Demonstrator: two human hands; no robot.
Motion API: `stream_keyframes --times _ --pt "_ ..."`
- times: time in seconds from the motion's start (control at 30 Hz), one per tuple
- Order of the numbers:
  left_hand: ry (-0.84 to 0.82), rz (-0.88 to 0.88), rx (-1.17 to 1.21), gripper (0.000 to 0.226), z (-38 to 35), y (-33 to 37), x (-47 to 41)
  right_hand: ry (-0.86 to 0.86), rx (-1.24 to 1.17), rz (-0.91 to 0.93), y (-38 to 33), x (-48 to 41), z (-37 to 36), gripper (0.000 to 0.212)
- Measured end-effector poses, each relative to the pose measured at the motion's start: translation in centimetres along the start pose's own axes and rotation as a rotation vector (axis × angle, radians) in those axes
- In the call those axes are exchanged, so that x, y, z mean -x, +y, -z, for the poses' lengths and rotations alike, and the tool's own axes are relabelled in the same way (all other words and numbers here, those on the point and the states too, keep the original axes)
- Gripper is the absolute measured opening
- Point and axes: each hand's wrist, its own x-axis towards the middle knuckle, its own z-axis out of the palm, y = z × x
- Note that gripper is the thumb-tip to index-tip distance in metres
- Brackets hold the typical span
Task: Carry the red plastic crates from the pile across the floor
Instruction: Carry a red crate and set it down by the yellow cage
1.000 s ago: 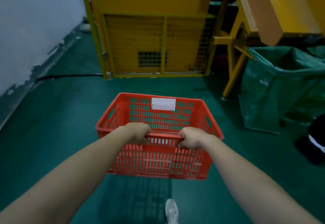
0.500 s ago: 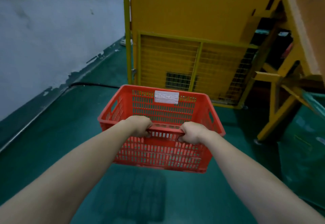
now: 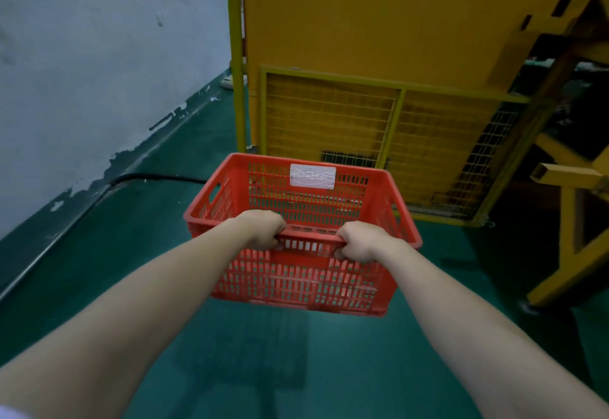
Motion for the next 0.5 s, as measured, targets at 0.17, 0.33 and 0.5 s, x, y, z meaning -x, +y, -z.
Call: stream_keyframes --times 0.17,0.33,0.5 --pt "-0.007 -0.029 -0.015 0.026 2.6 -6.5 -6.9 0.019 -0.002 -0.022 0.3 -8.8 2.9 0.020" --pt "-0.014 -0.043 0.002 0.025 3.1 -11.4 -14.1 -0.007 -0.005 -0.024 2.0 -17.1 4.8 0.017" --pt "-0.053 -0.043 0.039 0.024 3.4 -17.0 -24.4 -0.062 -0.020 -0.016 5.2 -28.6 6.5 0.017"
